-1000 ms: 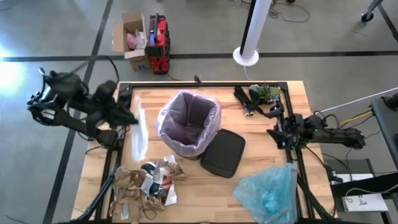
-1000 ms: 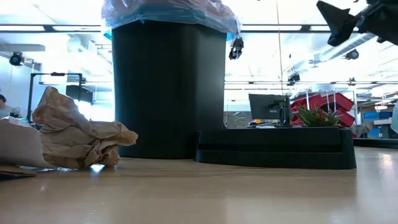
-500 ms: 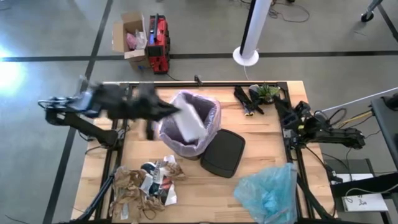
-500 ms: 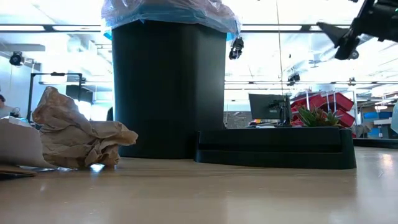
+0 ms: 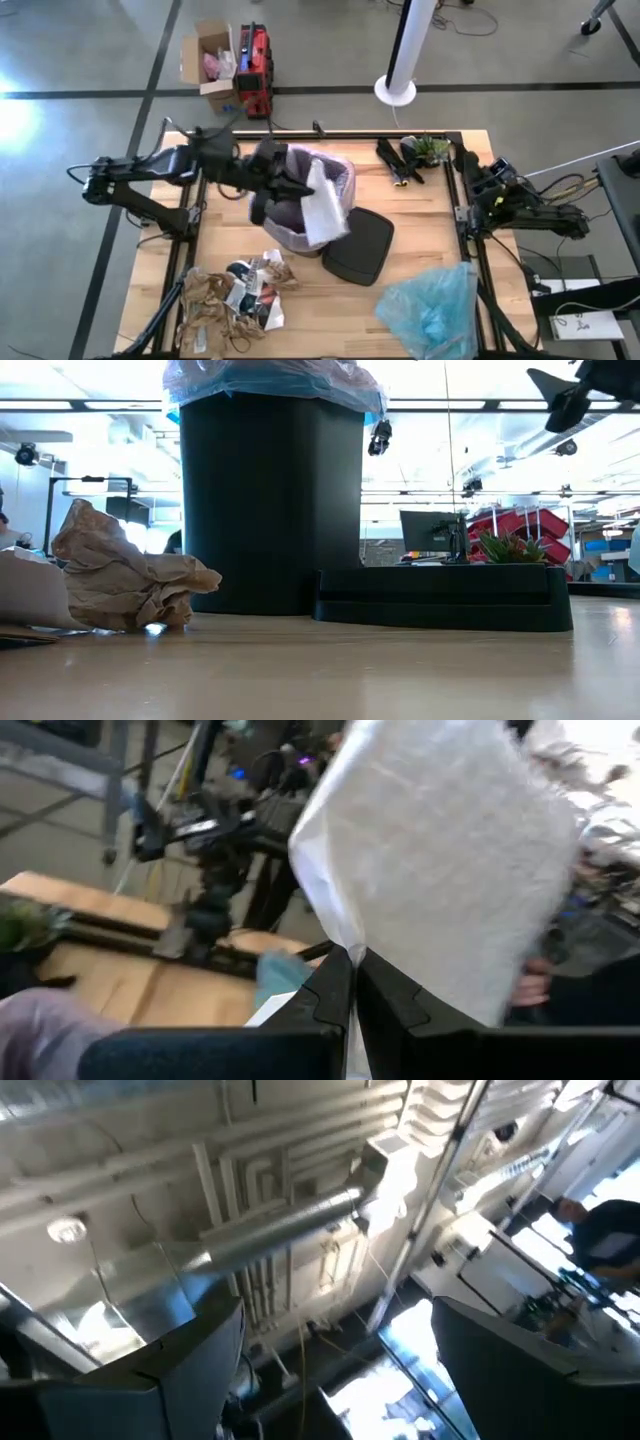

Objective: Place trash/remove bag and relplace
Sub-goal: Put the white plastic into the black trash bin

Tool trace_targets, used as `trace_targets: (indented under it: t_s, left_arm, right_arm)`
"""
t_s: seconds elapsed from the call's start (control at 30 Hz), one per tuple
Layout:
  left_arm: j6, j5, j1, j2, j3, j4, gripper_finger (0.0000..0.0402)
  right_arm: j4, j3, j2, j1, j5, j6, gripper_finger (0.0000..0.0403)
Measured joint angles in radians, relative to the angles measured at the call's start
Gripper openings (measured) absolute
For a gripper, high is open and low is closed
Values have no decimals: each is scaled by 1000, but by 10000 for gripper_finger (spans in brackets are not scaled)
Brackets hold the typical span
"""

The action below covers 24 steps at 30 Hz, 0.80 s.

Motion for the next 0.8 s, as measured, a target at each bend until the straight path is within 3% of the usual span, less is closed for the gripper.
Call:
trace_targets:
  t_s: [0.23, 0.37, 0.5, 0.8]
  left_arm:
    - [30, 35, 110, -28, -4, -62, 0]
    - [61, 60, 144, -51, 0, -162, 0]
    - [110, 56, 148, -44, -5, -237, 0]
    - [206, 61, 151, -43, -73, -184, 0]
  right_arm:
    - [-433, 268, 224, 0, 4, 3, 309]
    - [-567, 431, 370, 0, 5, -33, 309]
    - [-606, 582, 498, 2, -14, -49, 309]
    - [-636, 866, 741, 24, -29, -172, 309]
